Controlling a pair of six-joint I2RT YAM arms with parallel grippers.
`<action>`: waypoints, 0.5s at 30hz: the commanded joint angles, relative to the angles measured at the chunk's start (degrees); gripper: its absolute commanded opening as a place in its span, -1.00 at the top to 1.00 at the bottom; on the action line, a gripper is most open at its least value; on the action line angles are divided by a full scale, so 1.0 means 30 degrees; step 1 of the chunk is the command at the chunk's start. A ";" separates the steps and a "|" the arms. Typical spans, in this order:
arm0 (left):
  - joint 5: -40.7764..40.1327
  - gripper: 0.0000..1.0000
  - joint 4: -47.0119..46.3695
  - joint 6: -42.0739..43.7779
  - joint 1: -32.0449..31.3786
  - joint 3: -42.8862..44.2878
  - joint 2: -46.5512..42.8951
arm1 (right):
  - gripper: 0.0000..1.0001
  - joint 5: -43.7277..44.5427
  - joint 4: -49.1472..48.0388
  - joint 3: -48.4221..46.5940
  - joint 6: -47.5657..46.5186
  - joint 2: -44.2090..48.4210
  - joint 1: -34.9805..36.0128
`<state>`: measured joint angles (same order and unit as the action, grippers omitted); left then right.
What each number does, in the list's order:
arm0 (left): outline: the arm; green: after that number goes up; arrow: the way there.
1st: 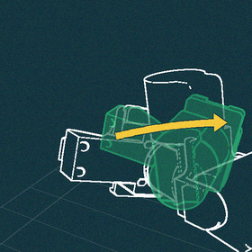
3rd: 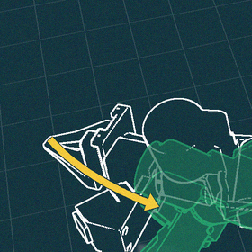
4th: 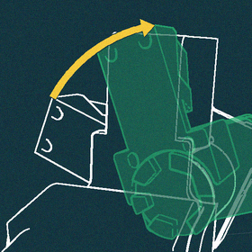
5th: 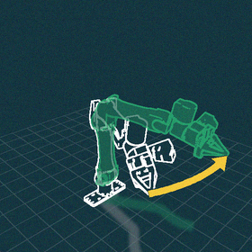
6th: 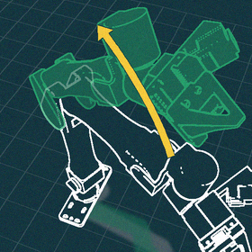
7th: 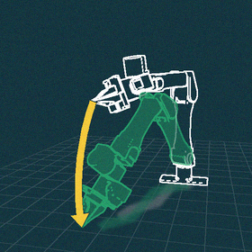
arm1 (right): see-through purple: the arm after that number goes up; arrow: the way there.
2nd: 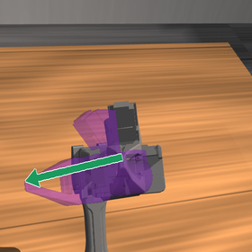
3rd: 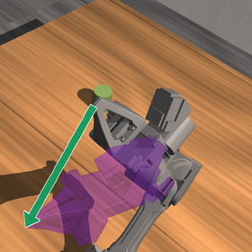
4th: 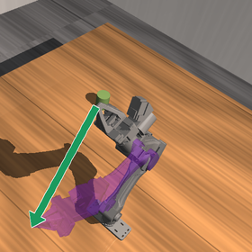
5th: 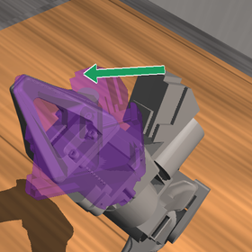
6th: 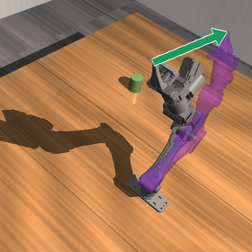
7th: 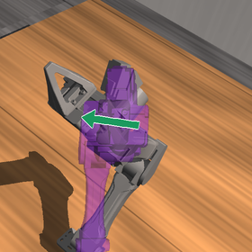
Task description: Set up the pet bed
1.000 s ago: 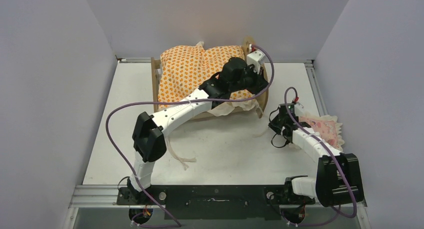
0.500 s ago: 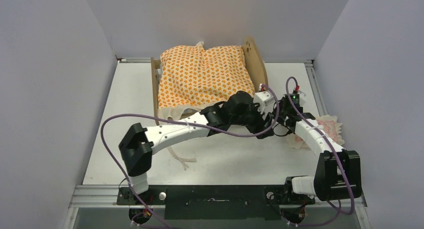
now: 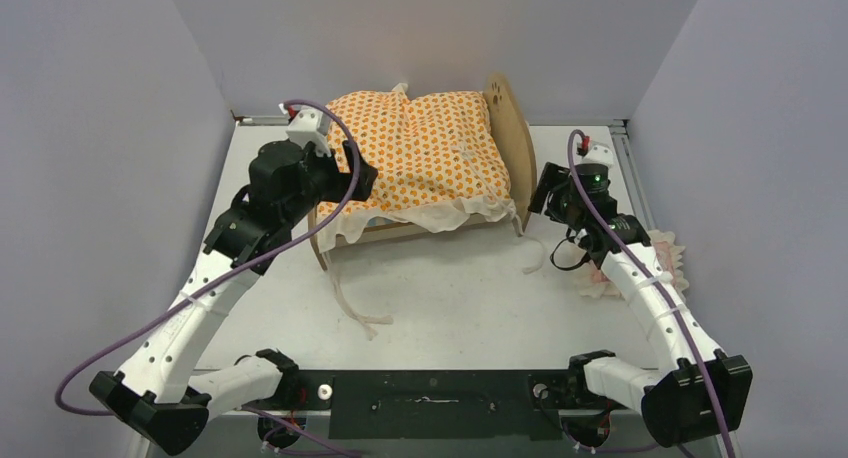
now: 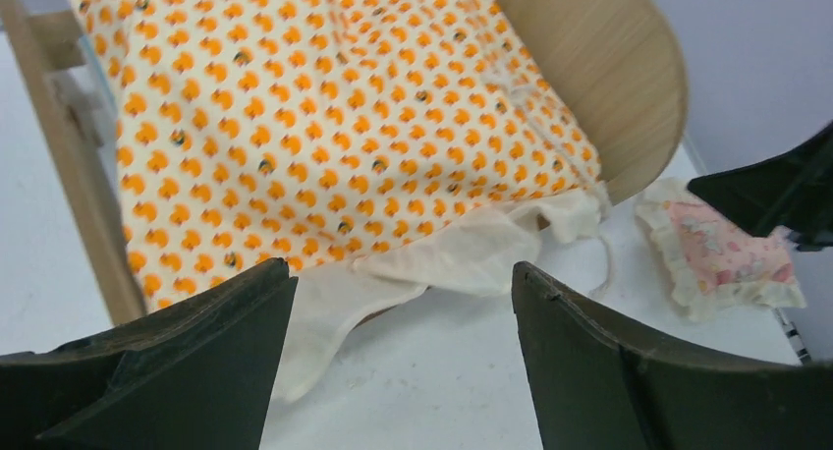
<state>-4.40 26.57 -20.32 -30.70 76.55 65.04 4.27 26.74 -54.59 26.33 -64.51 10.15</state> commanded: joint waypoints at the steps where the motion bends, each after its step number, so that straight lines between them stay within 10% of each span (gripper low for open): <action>1: -0.0911 -0.62 0.1934 0.0180 0.0754 -0.1828 -0.1160 | -0.50 0.0078 -0.0617 -0.1626 -0.2256 0.0613 0.1758; 15: -0.2277 -0.62 0.2442 -0.0660 0.1647 -0.5298 -0.2456 | 0.00 -0.4010 -0.2900 -0.6128 -0.6402 -0.5515 0.4465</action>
<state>-9.41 33.80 -21.63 -26.15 61.34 60.53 -4.29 22.41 -67.99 11.27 -76.66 21.71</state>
